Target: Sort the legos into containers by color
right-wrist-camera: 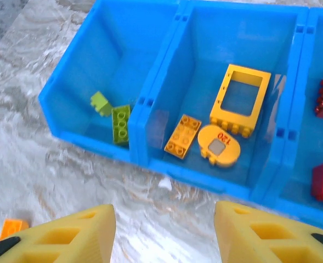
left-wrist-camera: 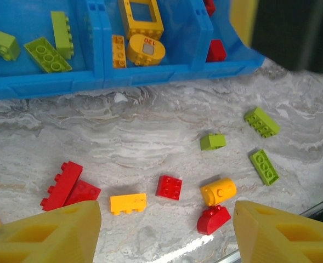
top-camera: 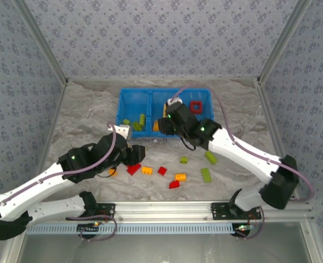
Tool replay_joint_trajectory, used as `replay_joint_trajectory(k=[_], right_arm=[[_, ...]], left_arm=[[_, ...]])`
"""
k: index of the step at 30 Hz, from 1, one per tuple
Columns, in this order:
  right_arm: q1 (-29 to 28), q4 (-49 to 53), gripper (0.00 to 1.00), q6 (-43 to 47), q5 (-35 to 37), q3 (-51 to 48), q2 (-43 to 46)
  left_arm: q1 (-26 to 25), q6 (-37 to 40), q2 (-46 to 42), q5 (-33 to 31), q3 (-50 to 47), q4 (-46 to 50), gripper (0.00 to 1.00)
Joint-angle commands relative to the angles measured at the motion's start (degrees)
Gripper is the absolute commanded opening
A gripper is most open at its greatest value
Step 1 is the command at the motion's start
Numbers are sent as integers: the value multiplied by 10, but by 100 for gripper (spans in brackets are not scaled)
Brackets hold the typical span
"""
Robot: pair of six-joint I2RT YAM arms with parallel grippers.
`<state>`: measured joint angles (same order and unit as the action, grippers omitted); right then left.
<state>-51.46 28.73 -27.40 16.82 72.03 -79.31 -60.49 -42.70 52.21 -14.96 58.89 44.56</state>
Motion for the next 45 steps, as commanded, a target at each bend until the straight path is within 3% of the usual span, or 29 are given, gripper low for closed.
replay_joint_trajectory(k=[1,3,11,15,17,25,32,45], right_arm=[[-47,61,52,-35,67,-69,50],[-88,114,54,-81,94,-112,94],[-244,327,63,-381,173,-207,292],[-336,364,69,-412,225,-205,380],[-356,373,71,-404,233,-193,402],[-375,374,73,-337,279,-146,421],[-375,356,73,-337,285,-151,421],[-369,351,73,-336,270,-164,420]], left_arm=[[-1,28,46,63,11,-5,65],[-9,51,103,98,12,-36,65],[-53,70,351,99,99,-112,69],[-58,27,443,85,144,-116,73],[-58,15,478,84,169,-110,74],[-59,-20,603,80,268,-81,75],[-52,-29,672,64,313,-61,70],[-45,-7,683,40,297,-97,33]])
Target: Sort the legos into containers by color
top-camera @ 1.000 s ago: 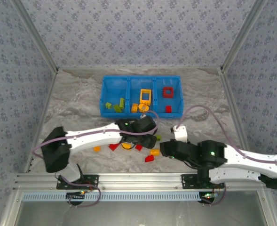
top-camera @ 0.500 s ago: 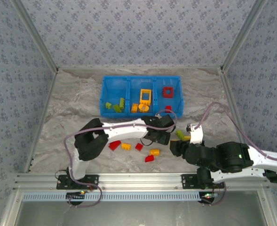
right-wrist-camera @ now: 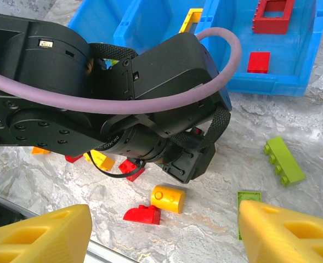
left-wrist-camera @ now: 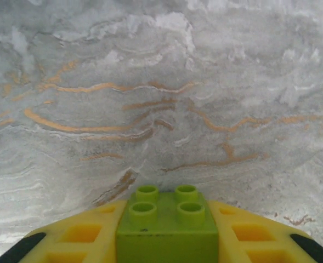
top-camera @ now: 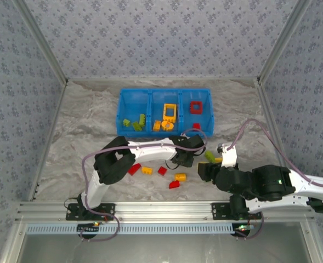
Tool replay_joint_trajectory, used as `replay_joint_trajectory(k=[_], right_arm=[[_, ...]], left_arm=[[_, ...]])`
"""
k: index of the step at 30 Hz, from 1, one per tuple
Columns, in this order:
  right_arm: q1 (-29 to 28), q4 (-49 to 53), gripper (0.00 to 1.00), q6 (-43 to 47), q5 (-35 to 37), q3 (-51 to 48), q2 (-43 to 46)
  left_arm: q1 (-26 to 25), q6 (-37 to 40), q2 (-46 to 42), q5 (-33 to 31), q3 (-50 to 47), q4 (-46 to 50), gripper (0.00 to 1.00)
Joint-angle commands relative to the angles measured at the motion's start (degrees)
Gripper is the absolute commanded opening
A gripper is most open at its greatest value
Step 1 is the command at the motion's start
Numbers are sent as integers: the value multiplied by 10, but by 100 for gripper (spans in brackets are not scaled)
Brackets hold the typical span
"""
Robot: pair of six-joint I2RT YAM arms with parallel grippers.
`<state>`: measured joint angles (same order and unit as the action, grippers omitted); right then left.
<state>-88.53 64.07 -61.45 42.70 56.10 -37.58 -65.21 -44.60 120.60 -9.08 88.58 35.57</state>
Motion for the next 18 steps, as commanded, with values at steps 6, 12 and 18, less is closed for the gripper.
replay_joint_trajectory(k=[6,12,18], right_arm=[[12,-28,73,42,-11,-13,-3],[73,-172,74,196,-122,5,-100],[112,-339,74,313,-205,50,-253]], left_arm=[[5,13,-85,-61,-37,6,29],[50,8,-264,-83,-115,60,29],[176,51,-381,-62,-163,99,31]])
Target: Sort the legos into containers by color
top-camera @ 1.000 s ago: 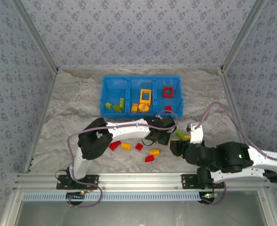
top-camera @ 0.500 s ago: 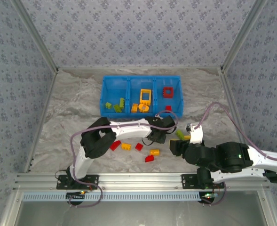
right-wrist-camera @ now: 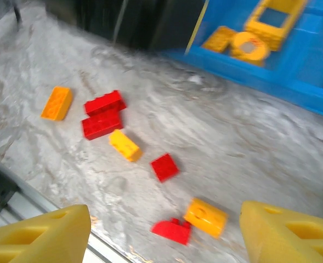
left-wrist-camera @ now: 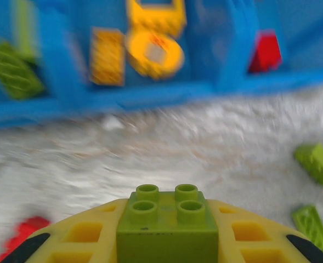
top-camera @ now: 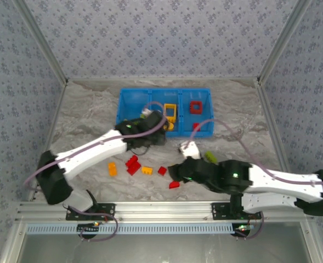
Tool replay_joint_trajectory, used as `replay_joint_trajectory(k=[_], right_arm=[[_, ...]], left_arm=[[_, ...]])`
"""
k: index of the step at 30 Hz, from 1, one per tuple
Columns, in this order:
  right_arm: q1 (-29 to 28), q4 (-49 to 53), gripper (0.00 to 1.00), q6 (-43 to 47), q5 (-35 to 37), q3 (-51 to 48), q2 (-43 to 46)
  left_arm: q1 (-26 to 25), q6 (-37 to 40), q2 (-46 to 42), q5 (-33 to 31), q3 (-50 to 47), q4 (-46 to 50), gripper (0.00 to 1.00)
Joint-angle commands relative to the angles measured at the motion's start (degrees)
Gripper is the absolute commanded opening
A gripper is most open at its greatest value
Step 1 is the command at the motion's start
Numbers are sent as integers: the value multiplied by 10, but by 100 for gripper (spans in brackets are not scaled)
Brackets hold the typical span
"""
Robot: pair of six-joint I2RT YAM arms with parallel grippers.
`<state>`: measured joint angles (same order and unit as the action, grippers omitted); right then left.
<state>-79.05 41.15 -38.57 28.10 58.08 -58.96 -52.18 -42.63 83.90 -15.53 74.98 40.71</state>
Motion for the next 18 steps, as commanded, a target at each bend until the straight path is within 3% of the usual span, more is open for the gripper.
replay_joint_trajectory(k=[1,7,13,18], right_arm=[[22,-128,74,93,-70,42,-65],[47,-193,73,123,-77,89,-158],[66,-208,73,123,-82,122,-215],[72,-214,73,109,-83,112,-221]], left_arm=[[79,44,-17,17,-28,49,31],[203,123,68,60,38,28,31],[269,142,209,80,148,32,32],[292,147,303,101,221,46,33]])
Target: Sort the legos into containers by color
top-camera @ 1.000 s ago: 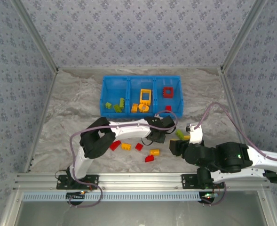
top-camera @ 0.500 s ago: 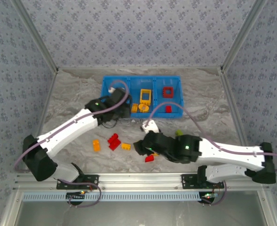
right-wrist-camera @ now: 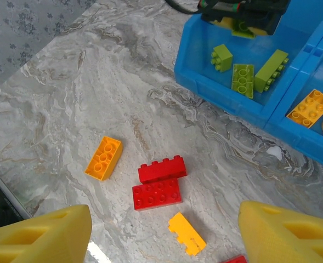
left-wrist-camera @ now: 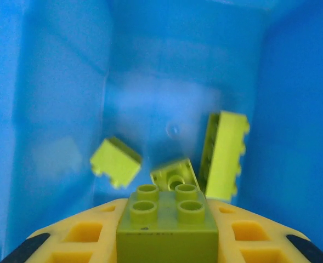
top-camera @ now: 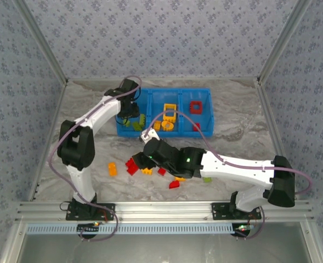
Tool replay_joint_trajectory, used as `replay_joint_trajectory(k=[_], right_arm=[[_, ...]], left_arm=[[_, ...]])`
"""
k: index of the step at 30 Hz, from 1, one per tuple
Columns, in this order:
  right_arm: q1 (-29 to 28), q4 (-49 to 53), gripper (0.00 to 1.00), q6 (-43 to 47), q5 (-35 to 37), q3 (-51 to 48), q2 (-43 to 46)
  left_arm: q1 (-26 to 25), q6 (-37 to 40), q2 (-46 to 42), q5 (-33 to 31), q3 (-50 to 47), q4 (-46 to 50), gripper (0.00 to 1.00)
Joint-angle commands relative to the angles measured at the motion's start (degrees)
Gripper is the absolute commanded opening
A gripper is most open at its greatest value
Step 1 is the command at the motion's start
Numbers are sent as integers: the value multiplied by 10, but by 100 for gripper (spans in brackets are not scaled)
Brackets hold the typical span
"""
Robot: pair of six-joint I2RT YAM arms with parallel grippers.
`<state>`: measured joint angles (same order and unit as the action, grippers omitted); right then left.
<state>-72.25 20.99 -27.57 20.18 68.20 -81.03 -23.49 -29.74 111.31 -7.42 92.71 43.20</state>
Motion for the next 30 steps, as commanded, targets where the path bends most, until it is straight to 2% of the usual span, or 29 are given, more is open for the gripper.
replay_joint_trajectory(k=[1,6,12,15,17,24,30], right_arm=[[5,-13,73,-3,-5,8,0],[11,-18,73,-6,-12,6,0],[15,-18,74,-10,-18,6,-2],[16,-14,75,-9,-20,-13,-3],[17,-10,75,-7,-22,-16,-4],[19,21,76,29,-44,-29,-18],[9,95,85,36,-92,51,-135]], left_arm=[[5,19,44,20,54,23,34],[7,17,101,22,84,29,36],[6,10,123,18,92,37,39],[6,7,105,15,81,32,52],[5,6,88,14,75,32,56],[-6,-1,-8,10,68,46,58],[-8,-30,-207,-20,-25,46,64]])
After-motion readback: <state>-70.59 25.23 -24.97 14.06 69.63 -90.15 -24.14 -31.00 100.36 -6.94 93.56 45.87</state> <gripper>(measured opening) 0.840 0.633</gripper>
